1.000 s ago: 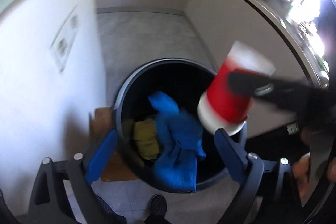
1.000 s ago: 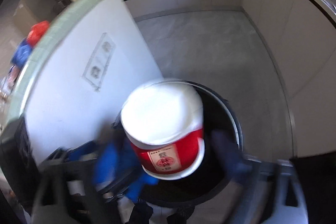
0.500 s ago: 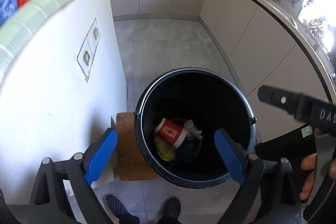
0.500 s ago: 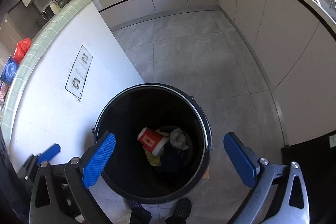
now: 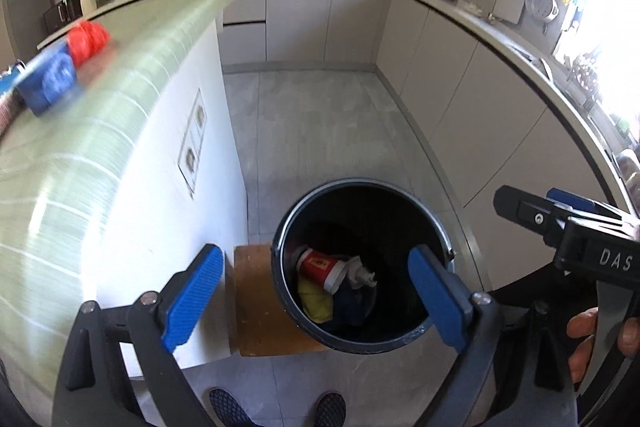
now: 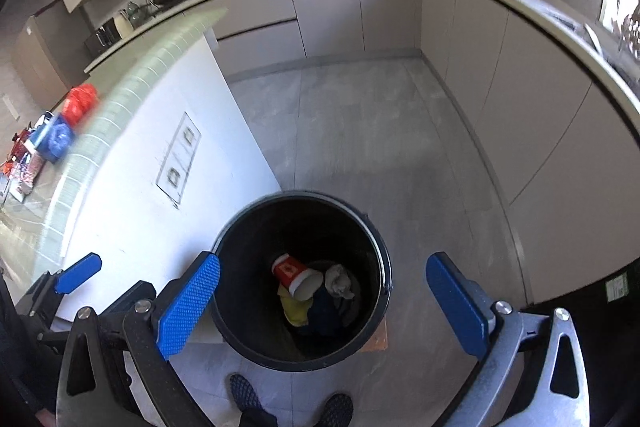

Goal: Collect trash
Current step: 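Move both tools back toward the remaining items on the table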

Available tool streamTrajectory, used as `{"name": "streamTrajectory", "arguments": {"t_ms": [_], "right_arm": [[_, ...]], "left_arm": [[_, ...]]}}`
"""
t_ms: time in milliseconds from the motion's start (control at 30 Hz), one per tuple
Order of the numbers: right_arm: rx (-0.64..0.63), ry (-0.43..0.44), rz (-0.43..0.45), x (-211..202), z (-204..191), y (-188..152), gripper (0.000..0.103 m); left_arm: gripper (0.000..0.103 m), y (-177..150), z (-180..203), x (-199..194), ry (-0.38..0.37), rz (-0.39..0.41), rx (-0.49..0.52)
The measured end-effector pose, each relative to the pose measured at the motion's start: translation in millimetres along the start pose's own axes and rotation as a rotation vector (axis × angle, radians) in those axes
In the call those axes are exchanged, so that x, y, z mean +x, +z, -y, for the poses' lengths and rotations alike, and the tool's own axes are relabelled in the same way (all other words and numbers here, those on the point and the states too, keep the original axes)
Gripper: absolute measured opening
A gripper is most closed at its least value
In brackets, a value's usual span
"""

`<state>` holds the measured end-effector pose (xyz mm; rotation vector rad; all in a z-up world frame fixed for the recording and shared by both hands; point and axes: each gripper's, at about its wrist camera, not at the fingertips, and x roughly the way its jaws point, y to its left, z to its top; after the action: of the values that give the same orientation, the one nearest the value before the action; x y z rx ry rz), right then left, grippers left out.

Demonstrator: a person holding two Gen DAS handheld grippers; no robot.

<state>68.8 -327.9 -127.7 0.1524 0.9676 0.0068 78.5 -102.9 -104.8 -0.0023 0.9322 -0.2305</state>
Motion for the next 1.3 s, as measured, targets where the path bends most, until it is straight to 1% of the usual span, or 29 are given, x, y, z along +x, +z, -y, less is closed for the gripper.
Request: {"name": "streamTrajectory", "arguments": {"t_ms": [100, 200, 267, 333, 433, 567, 633, 700, 800, 1000, 1100, 1300], "right_arm": [[-0.009, 0.005, 0.041, -14, -9, 3, 0.103], [-0.005, 0.034, 0.068, -28, -15, 4, 0.103], [-0.016, 0.047, 0.056, -33, -21, 4, 0.103], [-0.039, 0.030, 0.071, -44, -30, 6, 0.103], [-0.054, 0.040, 0.067, -50, -42, 7, 0.103], [-0.047, 0.070, 0.072, -54, -58, 8, 0.103], [-0.066, 0.085, 0.076, -55, -73, 8, 0.103], [-0.085, 0.094, 0.085, -57, -85, 7, 0.103], [-0.122, 0.115, 0.090, -57, -111, 8, 0.103], [-0.176, 0.155, 0.093, -54, -166, 8, 0.103], [-0.211, 0.171, 0.096, -52, -200, 8, 0.103], [-0.260, 0.191, 0.108, -47, -258, 10, 0.103]], "left_arm": [[0.095, 4, -3, -14, 0.004, 0.026, -0.005], [0.095, 7, -10, -31, 0.007, 0.063, -0.018], [0.095, 6, -14, -35, 0.014, 0.082, -0.024], [0.095, 5, -20, -45, 0.020, 0.100, -0.030], [0.096, 3, -30, -58, 0.043, 0.119, -0.040], [0.099, 1, -54, -78, 0.077, 0.153, -0.071], [0.099, -1, -67, -85, 0.100, 0.164, -0.081], [0.099, -1, -80, -92, 0.127, 0.178, -0.092], [0.103, -4, -110, -102, 0.159, 0.199, -0.129], [0.103, -11, -168, -112, 0.206, 0.202, -0.199], [0.103, -14, -197, -117, 0.230, 0.206, -0.230], [0.103, -19, -256, -126, 0.261, 0.222, -0.268]]}}
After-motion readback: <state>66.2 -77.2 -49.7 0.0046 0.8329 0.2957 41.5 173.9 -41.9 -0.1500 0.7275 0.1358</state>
